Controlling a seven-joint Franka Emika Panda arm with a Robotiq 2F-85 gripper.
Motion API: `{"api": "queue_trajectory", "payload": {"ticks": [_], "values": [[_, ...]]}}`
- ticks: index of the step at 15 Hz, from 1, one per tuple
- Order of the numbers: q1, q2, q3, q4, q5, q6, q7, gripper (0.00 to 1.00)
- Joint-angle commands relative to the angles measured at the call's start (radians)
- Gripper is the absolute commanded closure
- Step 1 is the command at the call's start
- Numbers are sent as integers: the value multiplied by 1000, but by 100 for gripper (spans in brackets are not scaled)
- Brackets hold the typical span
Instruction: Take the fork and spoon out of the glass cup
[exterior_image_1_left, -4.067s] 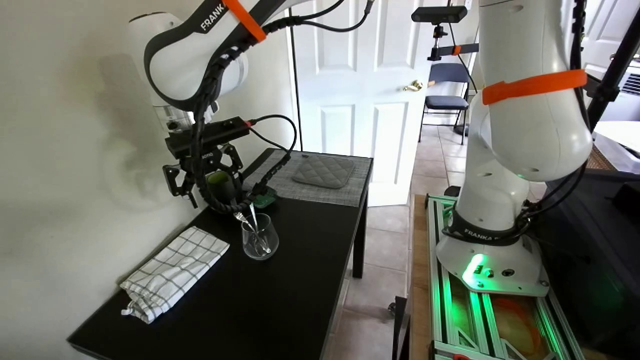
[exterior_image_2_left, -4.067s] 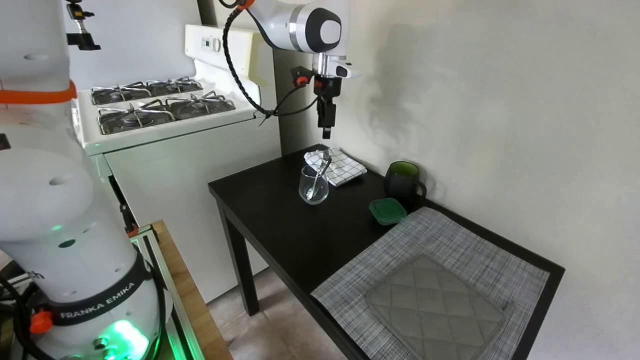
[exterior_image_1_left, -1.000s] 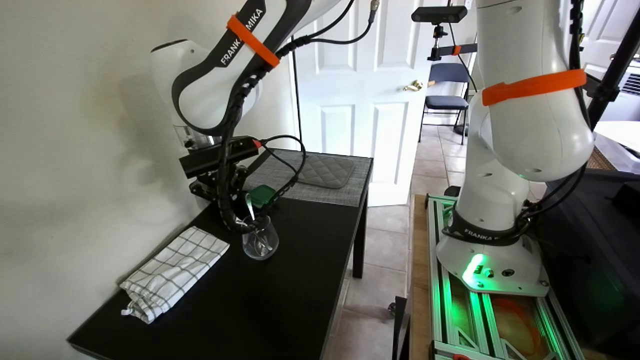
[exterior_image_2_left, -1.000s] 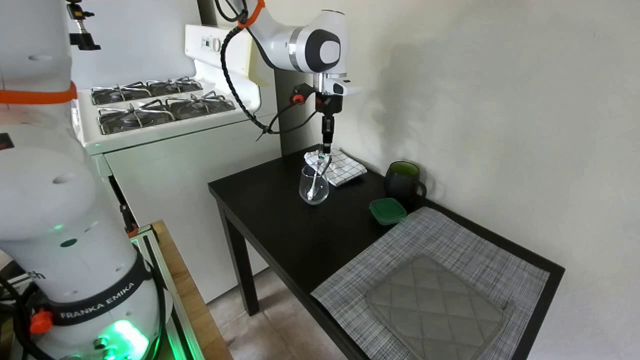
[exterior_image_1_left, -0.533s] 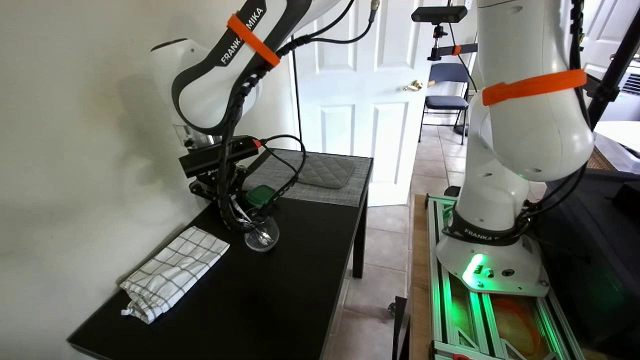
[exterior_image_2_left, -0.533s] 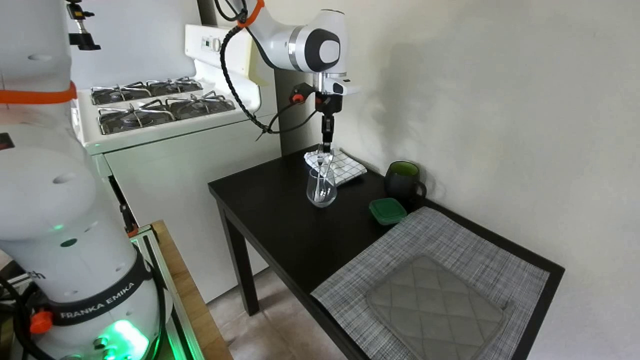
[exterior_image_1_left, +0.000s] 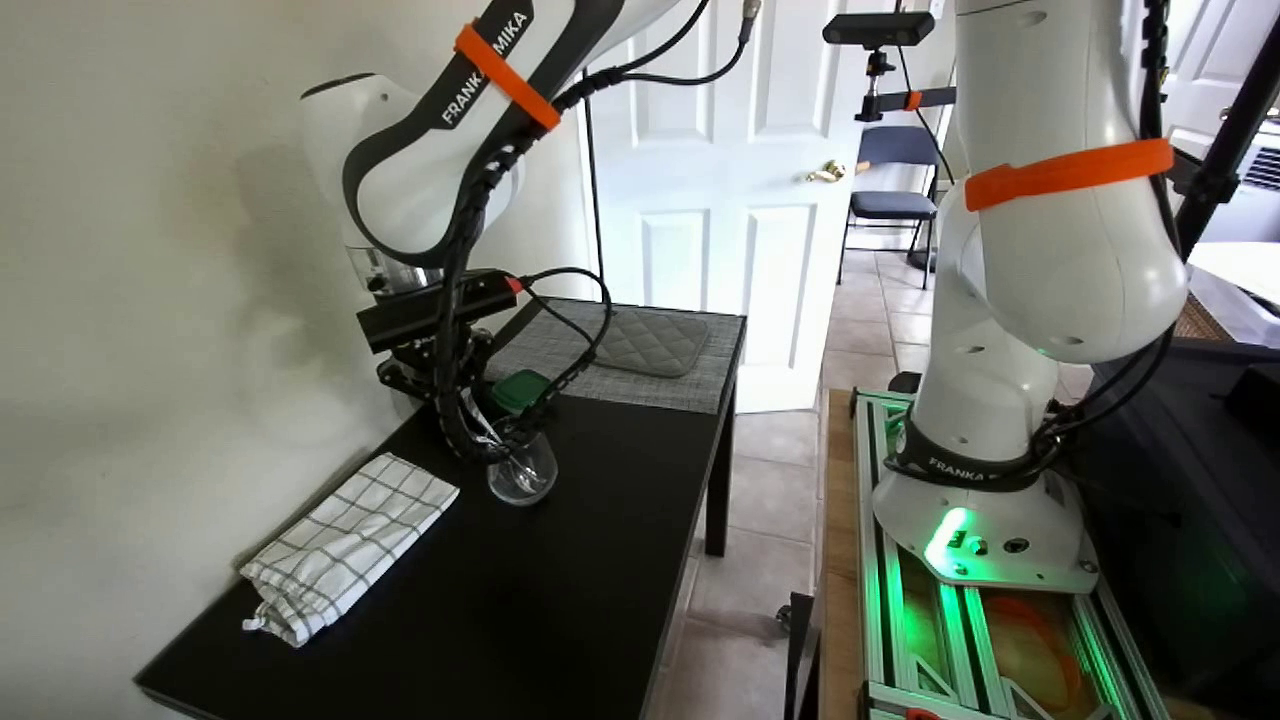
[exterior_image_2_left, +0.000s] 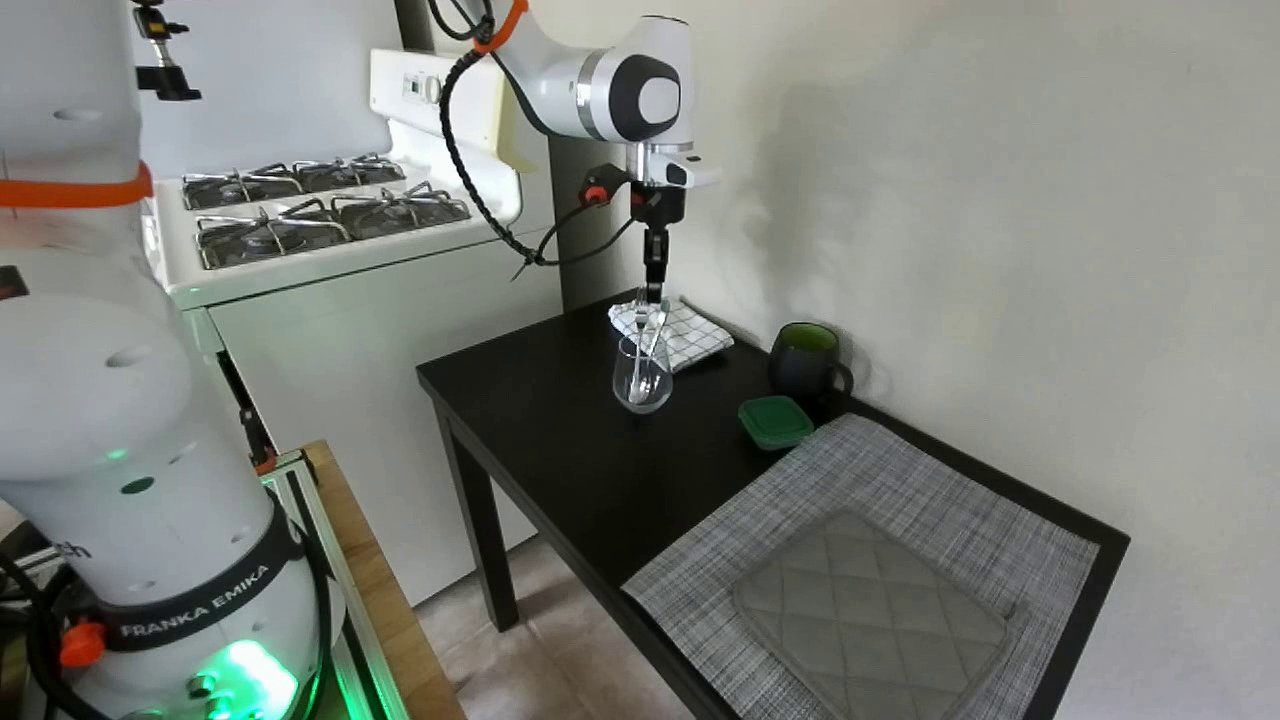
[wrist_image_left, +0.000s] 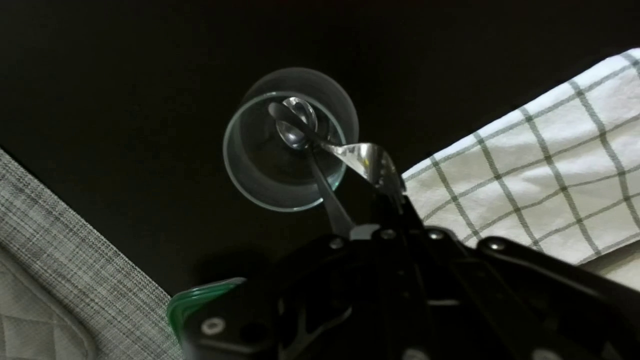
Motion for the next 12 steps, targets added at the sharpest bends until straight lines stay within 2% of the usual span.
{"api": "queue_trajectory", "payload": {"ticks": [1, 7, 9, 10, 12], "values": [[11, -30, -9, -41, -3, 20, 3, 66], [12, -34, -9, -50, -6, 19, 3, 20], [11, -37, -9, -57, -6, 17, 3, 17], [11, -38, -8, -61, -5, 16, 3, 7], [12, -40, -7, -68, -6, 15, 1, 2]]}}
